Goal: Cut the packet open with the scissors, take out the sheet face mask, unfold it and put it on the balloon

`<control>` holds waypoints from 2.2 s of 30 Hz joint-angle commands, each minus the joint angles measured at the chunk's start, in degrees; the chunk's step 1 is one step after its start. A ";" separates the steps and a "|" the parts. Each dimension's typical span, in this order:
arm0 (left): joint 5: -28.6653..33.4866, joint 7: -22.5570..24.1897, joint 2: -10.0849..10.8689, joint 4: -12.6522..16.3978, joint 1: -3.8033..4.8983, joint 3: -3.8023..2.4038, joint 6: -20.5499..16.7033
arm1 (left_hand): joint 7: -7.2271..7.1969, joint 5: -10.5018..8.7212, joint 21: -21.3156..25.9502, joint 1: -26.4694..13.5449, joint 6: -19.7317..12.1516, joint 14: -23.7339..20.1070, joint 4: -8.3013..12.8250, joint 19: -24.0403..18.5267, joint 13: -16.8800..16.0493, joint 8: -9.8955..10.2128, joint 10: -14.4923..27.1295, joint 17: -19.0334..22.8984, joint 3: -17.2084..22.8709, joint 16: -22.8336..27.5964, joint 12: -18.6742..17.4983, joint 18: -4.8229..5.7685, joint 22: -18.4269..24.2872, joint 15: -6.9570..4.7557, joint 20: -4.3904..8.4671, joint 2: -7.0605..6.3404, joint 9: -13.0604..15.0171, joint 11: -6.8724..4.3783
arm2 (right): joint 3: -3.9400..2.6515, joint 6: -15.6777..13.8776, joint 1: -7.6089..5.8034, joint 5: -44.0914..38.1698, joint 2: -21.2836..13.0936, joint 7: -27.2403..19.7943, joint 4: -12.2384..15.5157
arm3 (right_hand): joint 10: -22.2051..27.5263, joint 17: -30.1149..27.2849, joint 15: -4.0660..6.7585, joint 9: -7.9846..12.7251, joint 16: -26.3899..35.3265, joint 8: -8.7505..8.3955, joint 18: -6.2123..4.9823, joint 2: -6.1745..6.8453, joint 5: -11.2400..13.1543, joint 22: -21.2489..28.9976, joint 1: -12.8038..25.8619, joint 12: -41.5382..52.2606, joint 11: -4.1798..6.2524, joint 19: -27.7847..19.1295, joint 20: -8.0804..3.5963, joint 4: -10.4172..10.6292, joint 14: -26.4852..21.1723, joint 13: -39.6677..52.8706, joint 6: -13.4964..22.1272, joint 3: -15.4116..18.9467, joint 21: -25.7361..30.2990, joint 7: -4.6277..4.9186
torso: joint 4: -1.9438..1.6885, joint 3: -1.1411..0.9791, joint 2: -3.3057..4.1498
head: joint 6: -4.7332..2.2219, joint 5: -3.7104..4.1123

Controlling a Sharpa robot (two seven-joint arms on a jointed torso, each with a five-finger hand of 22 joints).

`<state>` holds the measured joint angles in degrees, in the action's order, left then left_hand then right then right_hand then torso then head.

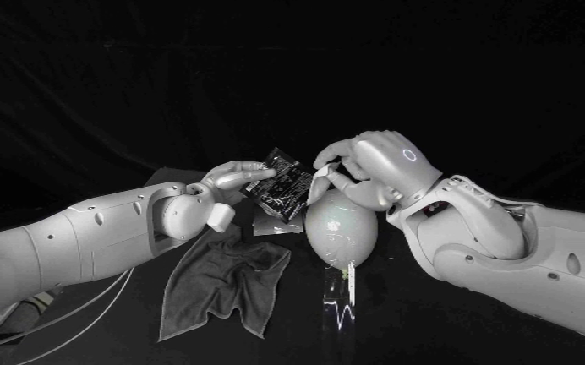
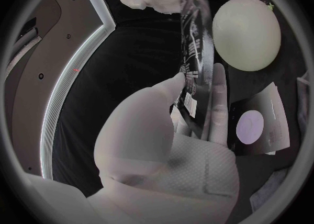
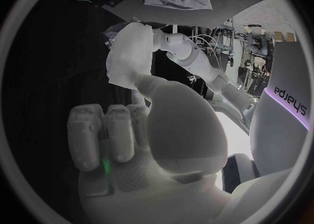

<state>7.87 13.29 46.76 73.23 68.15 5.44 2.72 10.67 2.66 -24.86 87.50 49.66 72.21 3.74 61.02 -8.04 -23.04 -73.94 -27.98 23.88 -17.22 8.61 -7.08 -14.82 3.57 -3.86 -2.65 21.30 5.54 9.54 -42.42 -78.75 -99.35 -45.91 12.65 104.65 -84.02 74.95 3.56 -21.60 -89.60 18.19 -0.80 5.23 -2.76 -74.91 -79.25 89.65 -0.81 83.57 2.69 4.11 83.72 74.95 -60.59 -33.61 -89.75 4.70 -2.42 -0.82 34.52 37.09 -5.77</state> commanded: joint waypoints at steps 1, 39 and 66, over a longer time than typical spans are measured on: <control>0.48 0.48 1.12 0.76 -0.63 0.27 -1.15 | -0.01 0.13 -0.20 -0.49 0.44 2.76 4.56 -0.27 -0.09 0.20 -0.23 -0.09 4.31 0.29 0.32 -1.11 -0.06 -2.32 0.01 0.00 -0.09 0.13 | -0.05 -2.95 -0.02 3.48 0.07 -3.08 -0.32 | -5.98 15.05 0.27 -0.06 -0.40 0.24 0.80 0.12 -0.02 -15.09 0.63 0.35 0.34 6.43 -0.06 0.01 6.28 15.05 -0.46 -0.37 -0.25 0.01 | 0.05 -0.02 0.00 | 1.04 -1.35; -8.71 -3.86 14.22 8.75 -8.46 4.79 -15.59 | -0.26 0.11 -2.42 -1.36 1.02 3.77 6.44 -1.69 -0.49 -0.13 -0.68 -0.50 5.57 0.99 0.62 -1.41 -1.68 -2.67 0.28 -0.12 -0.44 -0.10 | 0.02 -0.87 0.03 6.40 -0.50 -4.71 -1.25 | -5.98 15.05 0.25 -0.09 -0.40 0.27 0.80 0.11 -0.02 -15.09 0.60 0.35 0.35 6.43 -0.07 -0.10 6.28 15.05 -0.41 -0.57 -0.25 0.04 | -0.02 0.07 0.11 | 7.62 -6.99; -25.20 -5.46 15.15 11.28 -8.75 4.77 -23.05 | 3.09 0.13 4.30 -11.57 -6.17 -12.97 7.23 -15.53 4.32 2.23 13.73 3.92 8.32 10.40 -4.62 2.74 1.46 4.15 -7.28 -6.72 -3.54 4.93 | 0.08 0.24 0.07 6.91 -0.65 -4.81 -1.60 | -5.98 15.05 0.25 -0.11 -0.40 0.29 0.80 0.13 -0.02 -15.09 0.62 0.35 0.34 6.43 -0.07 -0.15 6.28 15.05 -0.39 -0.64 -0.25 0.06 | -0.02 0.04 0.10 | 8.50 -6.91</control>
<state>-13.17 6.49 61.82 84.85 59.62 10.00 -17.13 11.36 2.96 -26.83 76.33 43.95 59.74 11.23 49.22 -3.75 -20.74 -60.66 -24.06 32.20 -6.78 3.71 -5.29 -17.31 7.57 -7.87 -9.31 17.82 10.57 9.65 -42.98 -78.69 -92.30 -46.57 8.35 103.05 -83.92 74.91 3.56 -21.62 -89.60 18.38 -0.80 5.23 -2.62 -74.92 -79.25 89.69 -0.71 83.55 2.69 4.12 83.71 74.95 -60.59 -33.92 -89.74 4.72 -2.44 -0.77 34.63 45.54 -12.69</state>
